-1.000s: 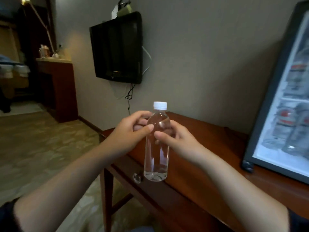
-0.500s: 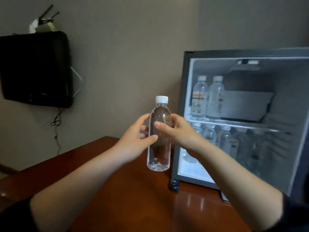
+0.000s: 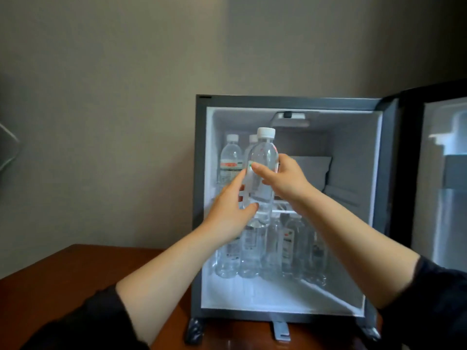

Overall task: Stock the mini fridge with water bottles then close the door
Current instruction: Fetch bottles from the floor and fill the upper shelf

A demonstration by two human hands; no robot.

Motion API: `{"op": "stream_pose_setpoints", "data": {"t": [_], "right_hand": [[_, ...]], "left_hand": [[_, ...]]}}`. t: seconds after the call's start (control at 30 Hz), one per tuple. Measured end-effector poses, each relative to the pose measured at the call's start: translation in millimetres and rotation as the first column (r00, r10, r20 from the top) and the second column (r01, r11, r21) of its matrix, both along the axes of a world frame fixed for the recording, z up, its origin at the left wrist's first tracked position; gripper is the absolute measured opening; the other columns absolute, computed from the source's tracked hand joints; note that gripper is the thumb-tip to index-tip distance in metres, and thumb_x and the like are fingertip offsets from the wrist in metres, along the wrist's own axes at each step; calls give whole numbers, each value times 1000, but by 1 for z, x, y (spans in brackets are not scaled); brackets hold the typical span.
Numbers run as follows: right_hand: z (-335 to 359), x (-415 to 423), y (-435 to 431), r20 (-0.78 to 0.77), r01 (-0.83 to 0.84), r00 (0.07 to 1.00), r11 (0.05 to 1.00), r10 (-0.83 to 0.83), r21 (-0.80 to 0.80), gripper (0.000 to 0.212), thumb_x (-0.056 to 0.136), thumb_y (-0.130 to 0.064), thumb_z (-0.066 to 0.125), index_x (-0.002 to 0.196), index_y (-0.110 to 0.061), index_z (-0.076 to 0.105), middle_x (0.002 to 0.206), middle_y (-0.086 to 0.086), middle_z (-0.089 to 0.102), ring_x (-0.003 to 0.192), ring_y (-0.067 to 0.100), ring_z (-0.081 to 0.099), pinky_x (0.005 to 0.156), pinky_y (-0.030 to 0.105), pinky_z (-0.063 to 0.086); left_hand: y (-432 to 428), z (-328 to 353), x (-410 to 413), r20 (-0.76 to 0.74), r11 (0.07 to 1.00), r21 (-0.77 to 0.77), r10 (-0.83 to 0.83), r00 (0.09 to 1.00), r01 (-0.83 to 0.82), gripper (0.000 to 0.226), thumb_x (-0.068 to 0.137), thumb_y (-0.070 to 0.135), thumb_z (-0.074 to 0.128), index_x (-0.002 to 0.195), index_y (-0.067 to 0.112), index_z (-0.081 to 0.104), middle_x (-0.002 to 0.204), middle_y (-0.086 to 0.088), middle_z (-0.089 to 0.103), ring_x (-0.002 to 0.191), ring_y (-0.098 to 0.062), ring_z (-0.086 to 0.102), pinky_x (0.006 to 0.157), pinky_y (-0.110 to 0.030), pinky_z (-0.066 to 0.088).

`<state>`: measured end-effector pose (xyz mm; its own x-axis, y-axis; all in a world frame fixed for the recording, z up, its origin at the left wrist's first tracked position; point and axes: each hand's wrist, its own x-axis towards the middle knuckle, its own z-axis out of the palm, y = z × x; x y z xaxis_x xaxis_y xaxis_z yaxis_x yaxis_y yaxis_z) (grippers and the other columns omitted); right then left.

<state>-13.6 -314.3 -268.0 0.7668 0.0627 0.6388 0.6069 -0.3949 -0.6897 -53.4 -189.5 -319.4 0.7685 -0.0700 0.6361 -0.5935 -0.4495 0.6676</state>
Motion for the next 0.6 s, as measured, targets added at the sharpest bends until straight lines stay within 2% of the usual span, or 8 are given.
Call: {"op": "stream_pose_setpoints", "data": {"t": [0.07,0.17,0.23,0.3,0.47,0.53,0.6], "right_hand": [[5,15,-13,14,85,996,996,-85,-15,73,55,-70,57,105,-16,62,101,5,69,97,26,65,88,48,53],[11,31,-30,26,188,982,982,-187,-23,77,54,-73,51,105,-16,62,101,4,69,96,27,65,84,43,53],[12,39,-38,29,236,972,971,-235,-43,67,65,-69,56,107,-17,59,103,4,67,97,27,64,83,42,53],[11,49,-45,20,282,959,958,-281,-57,55,78,-57,61,113,-15,55,109,5,65,102,28,61,84,41,51],[9,74,-51,-6,321,946,943,-323,-82,54,83,-53,61,117,-13,50,115,8,61,106,32,58,88,45,50],[12,82,-49,-25,321,946,942,-324,-97,53,84,-52,61,117,-11,50,115,9,61,104,31,59,84,41,49],[13,90,-47,-34,321,945,941,-326,-105,53,84,-51,60,117,-9,52,115,10,61,104,30,58,79,36,46]], "left_hand": [[-13,4,13,2,997,83,7,1000,-7,75,90,19,57,147,37,11,150,5,31,134,-17,39,105,-39,42],[-29,8,33,59,963,256,68,996,-81,78,92,26,54,149,34,2,156,7,18,140,-18,30,111,-39,33],[-40,7,44,72,956,282,69,995,-86,79,92,27,54,148,33,-1,157,7,16,141,-17,27,111,-38,31],[-49,3,55,89,946,310,73,993,-97,81,92,28,54,148,32,-4,158,7,13,141,-17,27,111,-36,32],[-54,-13,77,131,874,450,137,982,-182,85,93,35,51,147,29,-14,158,11,-8,142,-20,27,110,-39,36],[-51,-19,87,170,840,490,170,971,-233,85,93,37,50,147,28,-15,158,10,-9,145,-19,18,116,-42,27],[-47,-26,96,228,808,515,191,955,-285,84,94,39,48,146,26,-16,158,9,-9,146,-14,8,120,-38,16]]}}
